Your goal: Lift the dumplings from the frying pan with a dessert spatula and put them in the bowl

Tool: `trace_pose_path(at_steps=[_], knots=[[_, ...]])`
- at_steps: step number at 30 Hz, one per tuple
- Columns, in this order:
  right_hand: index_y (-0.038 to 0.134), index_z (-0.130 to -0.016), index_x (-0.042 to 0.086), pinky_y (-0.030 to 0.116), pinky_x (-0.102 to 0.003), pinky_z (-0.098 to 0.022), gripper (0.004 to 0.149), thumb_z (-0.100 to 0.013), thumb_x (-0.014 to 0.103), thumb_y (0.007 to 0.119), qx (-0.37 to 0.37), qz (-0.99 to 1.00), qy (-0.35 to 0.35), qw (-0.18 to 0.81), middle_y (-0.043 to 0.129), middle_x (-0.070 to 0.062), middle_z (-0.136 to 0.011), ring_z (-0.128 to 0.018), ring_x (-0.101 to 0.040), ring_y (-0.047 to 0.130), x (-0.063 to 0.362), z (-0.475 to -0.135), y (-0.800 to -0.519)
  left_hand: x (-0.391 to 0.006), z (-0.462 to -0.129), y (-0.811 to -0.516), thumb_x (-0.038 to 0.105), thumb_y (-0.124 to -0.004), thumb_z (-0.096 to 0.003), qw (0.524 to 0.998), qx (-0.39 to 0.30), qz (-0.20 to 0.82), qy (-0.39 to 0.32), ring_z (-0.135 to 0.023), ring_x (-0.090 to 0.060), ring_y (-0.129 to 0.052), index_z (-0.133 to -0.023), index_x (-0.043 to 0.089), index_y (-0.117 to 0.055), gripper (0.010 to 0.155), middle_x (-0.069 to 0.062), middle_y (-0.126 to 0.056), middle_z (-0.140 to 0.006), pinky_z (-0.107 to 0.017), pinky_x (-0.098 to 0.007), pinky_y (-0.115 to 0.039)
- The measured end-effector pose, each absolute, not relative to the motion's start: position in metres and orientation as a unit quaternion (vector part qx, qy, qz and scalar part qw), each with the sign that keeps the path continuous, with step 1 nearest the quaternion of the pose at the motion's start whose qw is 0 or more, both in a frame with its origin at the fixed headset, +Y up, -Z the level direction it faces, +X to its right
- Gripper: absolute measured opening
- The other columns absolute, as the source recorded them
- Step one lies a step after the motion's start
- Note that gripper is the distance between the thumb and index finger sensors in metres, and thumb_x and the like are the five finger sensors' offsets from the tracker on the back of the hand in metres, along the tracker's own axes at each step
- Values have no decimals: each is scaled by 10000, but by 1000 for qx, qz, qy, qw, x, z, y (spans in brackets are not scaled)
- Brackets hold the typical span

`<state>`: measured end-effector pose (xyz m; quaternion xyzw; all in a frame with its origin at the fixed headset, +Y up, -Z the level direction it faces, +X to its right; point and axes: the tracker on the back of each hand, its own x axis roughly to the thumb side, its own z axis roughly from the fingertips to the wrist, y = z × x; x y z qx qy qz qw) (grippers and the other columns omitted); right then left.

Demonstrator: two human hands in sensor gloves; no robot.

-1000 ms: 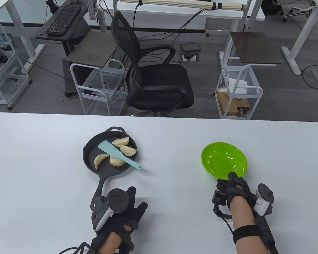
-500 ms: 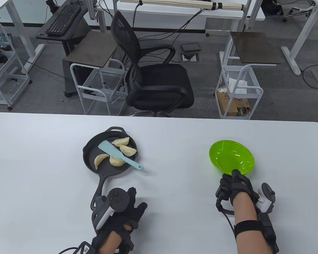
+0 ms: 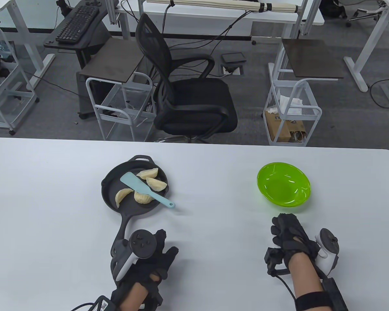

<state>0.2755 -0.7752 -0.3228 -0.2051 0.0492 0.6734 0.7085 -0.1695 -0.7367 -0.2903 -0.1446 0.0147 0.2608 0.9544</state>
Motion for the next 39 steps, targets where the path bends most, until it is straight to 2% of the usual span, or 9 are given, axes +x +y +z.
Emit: trace_pose_path(at_steps=[4,8,17,23,27,35,39], knots=[[316,-1097,104,358,-702,-720,710,-598,441,693,-130,769,16,626,393,-280,-1110,-979,-598,396,265,-308,-753,-172,-291,-735,647,-746,-452,955,-133,265,17,-1115,-331,-552,-1099,301,-468,785,-24,-639,-1177,-786,-647,-377],[354,-1106,125,342,-707,-722,706,-591,461,702,-89,833,-7,546,350,-280,-1121,-989,-600,355,252,-297,-740,-175,-291,-734,642,-755,-451,954,-128,271,20,-1119,-329,-546,-1099,302,-472,784,-21,-639,-1178,-788,-648,-359],[342,-1104,121,290,-710,-725,726,-586,469,714,-90,874,-26,478,287,-276,-1126,-994,-603,278,255,-295,-750,-180,-293,-734,640,-763,-448,956,-116,267,29,-1128,-325,-521,-1099,307,-476,786,-17,-632,-1182,-792,-644,-308],[335,-1110,144,134,-699,-726,744,-578,483,728,-60,910,-47,407,131,-216,-1134,-1008,-524,15,251,-290,-750,-183,-296,-736,645,-766,-444,961,-109,253,41,-1154,-318,-410,-1106,322,-436,808,-6,-547,-1214,-795,-634,-238],[333,-1114,164,81,-683,-719,754,-571,502,733,-22,931,-59,360,85,-185,-1131,-992,-473,-63,240,-286,-741,-189,-298,-737,646,-766,-444,959,-108,256,54,-1156,-316,-378,-1108,321,-417,818,-5,-521,-1220,-794,-628,-212],[343,-1116,163,65,-683,-711,752,-570,503,732,27,939,-62,337,76,-199,-1128,-979,-507,-59,218,-278,-733,-206,-302,-735,653,-772,-438,959,-70,258,91,-1161,-304,-241,-1111,329,-340,863,9,-382,-1247,-785,-606,-124],[346,-1118,161,60,-681,-710,748,-573,501,730,36,939,-47,338,73,-208,-1126,-974,-520,-57,213,-278,-735,-217,-306,-739,655,-771,-440,956,-78,260,112,-1157,-306,-211,-1112,329,-320,873,7,-356,-1249,-782,-604,-110]])
